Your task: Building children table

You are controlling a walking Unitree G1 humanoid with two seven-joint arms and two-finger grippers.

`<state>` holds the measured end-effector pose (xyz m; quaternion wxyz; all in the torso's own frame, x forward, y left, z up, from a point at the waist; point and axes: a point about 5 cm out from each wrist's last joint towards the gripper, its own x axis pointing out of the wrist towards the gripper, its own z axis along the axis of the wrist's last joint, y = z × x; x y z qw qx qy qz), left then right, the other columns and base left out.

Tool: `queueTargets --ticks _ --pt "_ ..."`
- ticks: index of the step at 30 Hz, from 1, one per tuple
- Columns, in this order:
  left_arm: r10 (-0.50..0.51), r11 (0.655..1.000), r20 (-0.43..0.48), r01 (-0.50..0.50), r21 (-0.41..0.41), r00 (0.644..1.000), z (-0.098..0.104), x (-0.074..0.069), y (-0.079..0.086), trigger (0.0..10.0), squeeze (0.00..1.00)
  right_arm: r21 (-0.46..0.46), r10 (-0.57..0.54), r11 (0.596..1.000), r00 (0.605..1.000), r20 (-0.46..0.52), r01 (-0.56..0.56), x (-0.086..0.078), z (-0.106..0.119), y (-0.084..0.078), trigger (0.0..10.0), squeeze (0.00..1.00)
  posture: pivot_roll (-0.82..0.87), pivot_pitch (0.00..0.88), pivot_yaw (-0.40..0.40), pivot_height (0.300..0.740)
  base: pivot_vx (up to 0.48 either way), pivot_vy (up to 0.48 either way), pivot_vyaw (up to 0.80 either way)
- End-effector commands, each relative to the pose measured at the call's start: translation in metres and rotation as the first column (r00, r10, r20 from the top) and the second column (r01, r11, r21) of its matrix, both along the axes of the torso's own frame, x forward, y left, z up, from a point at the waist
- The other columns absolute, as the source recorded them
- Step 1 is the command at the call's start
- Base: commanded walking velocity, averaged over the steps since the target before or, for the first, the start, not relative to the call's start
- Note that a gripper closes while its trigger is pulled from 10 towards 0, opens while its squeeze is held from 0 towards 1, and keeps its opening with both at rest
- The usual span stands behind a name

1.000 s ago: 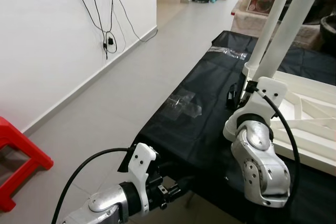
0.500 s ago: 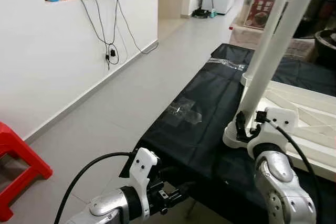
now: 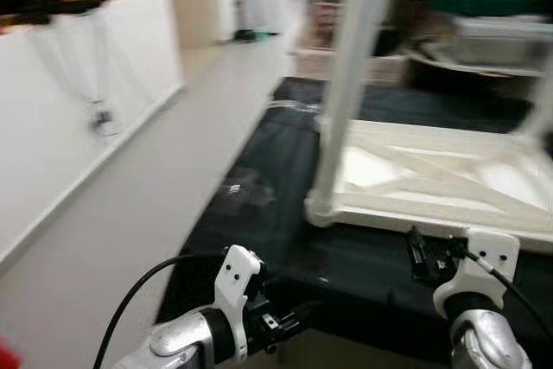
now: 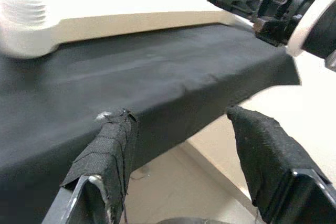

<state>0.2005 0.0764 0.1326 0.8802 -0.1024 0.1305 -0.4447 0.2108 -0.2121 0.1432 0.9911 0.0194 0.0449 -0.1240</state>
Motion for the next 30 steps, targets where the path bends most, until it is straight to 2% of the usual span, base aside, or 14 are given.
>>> queueTargets --ticks 1,7,11,12,17,18,20,22,24,26,27,28,29,30 --pt "0.000 1.000 -0.003 0.000 0.000 1.000 -0.002 -0.001 0.000 10.0 0.00 0.011 -0.005 1.000 1.000 0.017 0.005 0.003 0.001 -0.003 10.0 0.00 0.18 0.020 -0.037 0.740 0.000 0.000 -0.80" --pt "0.014 1.000 -0.003 -0.014 0.000 1.000 -0.002 0.000 0.001 10.0 0.00 0.012 0.019 1.000 0.999 0.036 -0.020 0.010 0.002 -0.001 10.0 0.00 0.18 0.026 -0.039 0.740 0.000 0.000 -0.76" --pt "0.037 0.999 -0.002 -0.037 0.001 0.999 -0.002 0.002 0.002 10.0 0.00 0.028 0.151 0.988 0.986 0.066 -0.153 0.022 0.008 0.013 10.0 0.00 0.18 0.033 -0.042 0.740 0.000 0.000 0.00" --pt "0.037 0.999 -0.002 -0.037 0.001 0.999 -0.002 0.002 0.002 10.0 0.00 0.028 0.151 0.988 0.986 0.066 -0.153 0.022 0.008 0.013 10.0 0.00 0.18 0.033 -0.042 0.740 0.000 0.000 0.00" --pt "0.050 0.999 -0.004 -0.050 -0.003 0.999 -0.002 0.003 0.003 10.0 0.00 0.008 0.295 0.955 0.953 0.076 -0.296 0.034 0.012 0.021 10.0 0.00 0.18 0.036 -0.045 0.740 0.000 0.000 0.00" --pt "0.053 0.999 -0.003 -0.053 -0.004 0.999 -0.002 0.003 0.002 10.0 0.00 -0.007 0.319 0.947 0.945 0.074 -0.320 0.039 0.013 0.020 10.0 0.00 0.18 0.039 -0.046 0.740 0.000 0.000 0.00" --pt "0.053 0.999 -0.003 -0.053 -0.004 0.999 -0.002 0.003 0.002 10.0 0.00 -0.007 0.319 0.947 0.945 0.074 -0.320 0.039 0.013 0.020 10.0 0.00 0.18 0.039 -0.046 0.740 0.000 0.000 0.00" --pt "0.062 0.998 0.000 -0.062 -0.005 0.998 0.000 0.003 0.003 10.0 0.00 -0.015 0.335 0.942 0.940 0.063 -0.334 0.058 0.017 0.009 10.0 0.00 0.19 0.053 -0.050 0.740 0.000 0.000 0.00" --pt "0.062 0.998 0.000 -0.062 -0.005 0.998 0.000 0.003 0.003 10.0 0.00 -0.015 0.335 0.942 0.940 0.063 -0.334 0.058 0.017 0.009 10.0 0.00 0.19 0.053 -0.050 0.740 0.000 0.000 0.00" --pt "0.069 0.998 0.001 -0.069 -0.007 0.998 0.001 0.002 0.002 10.0 0.00 -0.026 0.321 0.947 0.944 0.073 -0.320 0.074 0.024 -0.003 10.0 0.00 0.19 0.063 -0.054 0.740 0.000 0.000 0.00" --pt "0.069 0.998 0.001 -0.069 -0.007 0.998 0.001 0.002 0.002 10.0 0.00 -0.026 0.321 0.947 0.944 0.073 -0.320 0.074 0.024 -0.003 10.0 0.00 0.19 0.063 -0.054 0.740 0.000 0.000 0.00" --pt "0.069 0.998 0.000 -0.069 -0.008 0.998 0.002 0.000 0.002 10.0 0.00 -0.023 0.349 0.937 0.934 0.076 -0.349 0.084 0.029 -0.009 10.0 0.00 0.20 0.089 -0.062 0.740 0.000 0.000 0.00" --pt "0.069 0.998 0.000 -0.069 -0.008 0.998 0.002 0.000 0.002 10.0 0.00 -0.023 0.349 0.937 0.934 0.076 -0.349 0.084 0.029 -0.009 10.0 0.00 0.20 0.089 -0.062 0.740 0.000 0.000 0.00" --pt "0.069 0.998 -0.004 -0.069 -0.010 0.998 0.003 -0.002 0.002 10.0 0.00 -0.035 0.397 0.918 0.916 0.066 -0.395 0.091 0.033 -0.017 10.0 0.00 0.20 0.097 -0.067 0.740 0.000 0.000 0.00"
